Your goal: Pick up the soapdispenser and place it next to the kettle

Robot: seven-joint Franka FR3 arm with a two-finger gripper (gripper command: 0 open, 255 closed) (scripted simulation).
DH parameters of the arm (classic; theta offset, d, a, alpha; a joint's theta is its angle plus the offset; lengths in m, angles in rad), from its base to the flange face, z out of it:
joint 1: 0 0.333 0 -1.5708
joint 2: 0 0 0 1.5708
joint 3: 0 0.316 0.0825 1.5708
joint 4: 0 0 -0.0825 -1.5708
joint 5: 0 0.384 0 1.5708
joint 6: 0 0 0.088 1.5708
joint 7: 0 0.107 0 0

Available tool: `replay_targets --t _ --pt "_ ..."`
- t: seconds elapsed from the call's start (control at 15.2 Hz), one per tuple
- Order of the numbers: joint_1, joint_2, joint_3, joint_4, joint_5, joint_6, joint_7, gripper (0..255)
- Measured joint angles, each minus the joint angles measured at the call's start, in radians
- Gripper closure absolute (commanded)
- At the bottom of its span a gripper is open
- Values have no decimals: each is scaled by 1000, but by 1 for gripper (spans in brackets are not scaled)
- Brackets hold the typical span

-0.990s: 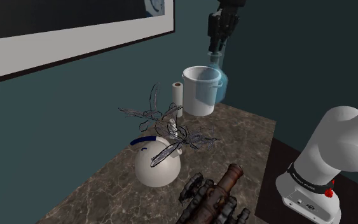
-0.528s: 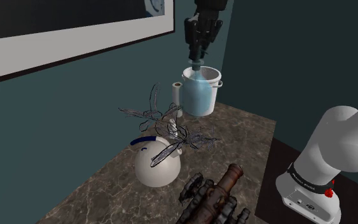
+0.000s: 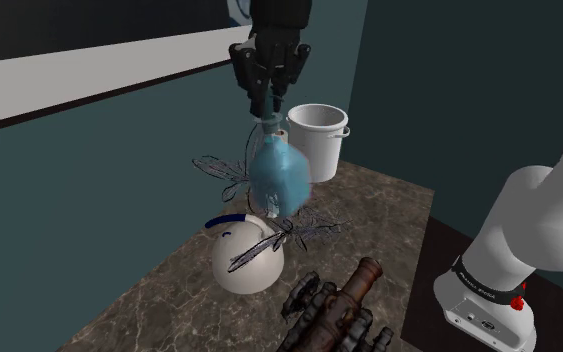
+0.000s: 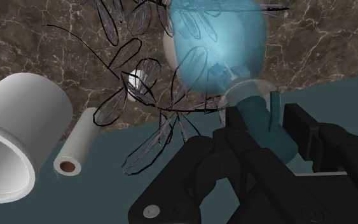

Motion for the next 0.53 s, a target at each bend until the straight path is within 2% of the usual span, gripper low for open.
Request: replay_targets --t 0.26,0.53 --pt "29 132 85 121 -74 -4 117 255" --pt "94 296 162 280 -189 -36 247 255"
